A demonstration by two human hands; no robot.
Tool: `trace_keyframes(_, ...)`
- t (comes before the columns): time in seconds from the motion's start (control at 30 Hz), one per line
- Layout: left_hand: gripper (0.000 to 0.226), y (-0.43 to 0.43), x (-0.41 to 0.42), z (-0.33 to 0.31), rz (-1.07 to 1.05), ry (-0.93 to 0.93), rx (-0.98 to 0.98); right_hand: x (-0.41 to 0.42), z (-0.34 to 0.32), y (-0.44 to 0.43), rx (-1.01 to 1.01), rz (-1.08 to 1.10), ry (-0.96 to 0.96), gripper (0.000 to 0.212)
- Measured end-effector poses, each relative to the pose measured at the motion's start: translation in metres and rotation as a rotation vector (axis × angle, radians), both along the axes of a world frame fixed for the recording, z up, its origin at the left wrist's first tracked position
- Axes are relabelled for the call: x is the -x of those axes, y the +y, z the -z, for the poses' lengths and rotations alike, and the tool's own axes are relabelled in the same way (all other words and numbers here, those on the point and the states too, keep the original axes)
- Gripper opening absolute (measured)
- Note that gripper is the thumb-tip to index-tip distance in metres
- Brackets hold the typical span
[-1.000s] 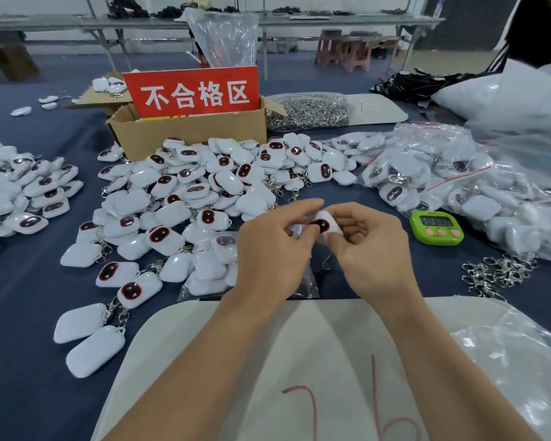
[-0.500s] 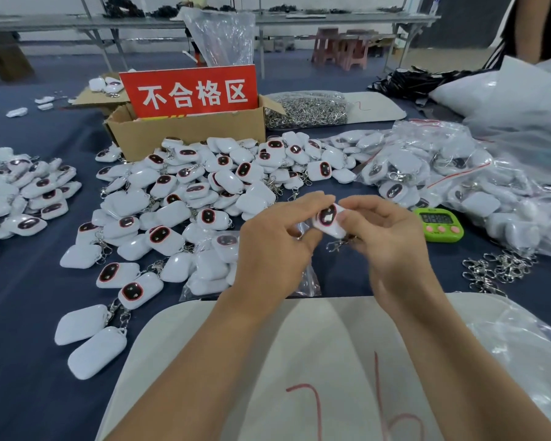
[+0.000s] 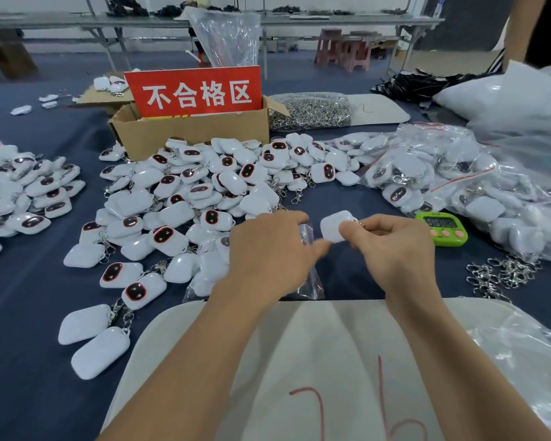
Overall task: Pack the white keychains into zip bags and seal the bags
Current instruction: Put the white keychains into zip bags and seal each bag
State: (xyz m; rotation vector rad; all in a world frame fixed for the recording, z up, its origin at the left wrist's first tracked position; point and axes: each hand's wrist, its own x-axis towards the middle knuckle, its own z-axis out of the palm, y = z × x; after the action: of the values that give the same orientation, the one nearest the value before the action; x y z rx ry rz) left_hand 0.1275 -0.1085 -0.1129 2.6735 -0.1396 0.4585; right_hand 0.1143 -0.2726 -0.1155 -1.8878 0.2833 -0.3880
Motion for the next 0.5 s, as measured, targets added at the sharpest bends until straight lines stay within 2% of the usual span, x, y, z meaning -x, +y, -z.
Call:
trace_keyframes(0.07, 0.053, 0.002, 0.001, 0.001, 0.049, 0.044, -0.125, -0.001, 0.001, 0.002, 0.047, 0.003, 0.036, 0.010)
trace_keyframes(0.1, 0.057, 0.003, 0.000, 0.001, 0.065, 0.079, -0.093, -0.001, 0.002, 0.003, 0.067, -0.011, 0.051, 0.010)
trace_keyframes(0.2, 0.070, 0.005, -0.002, -0.007, 0.109, 0.178, 0.181, 0.001, 0.004, 0.010, 0.076, -0.099, 0.082, 0.007)
trace_keyframes(0.27, 0.072, 0.004, -0.002, -0.014, 0.177, 0.165, 0.317, 0.001, 0.007, 0.017, 0.062, -0.176, 0.074, 0.011)
trace_keyframes(0.33, 0.071, 0.004, -0.001, -0.021, 0.249, 0.140, 0.407, 0.000, 0.009, 0.026, 0.072, -0.257, 0.068, 0.015)
trace_keyframes(0.4, 0.072, 0.007, -0.002, -0.027, 0.297, 0.134, 0.460, 0.000, 0.007, 0.034, 0.079, -0.434, 0.096, 0.024)
trace_keyframes(0.5, 0.071, 0.012, -0.004, -0.035, 0.312, 0.108, 0.515, 0.004, 0.001, 0.034, -0.065, -0.670, 0.146, 0.029)
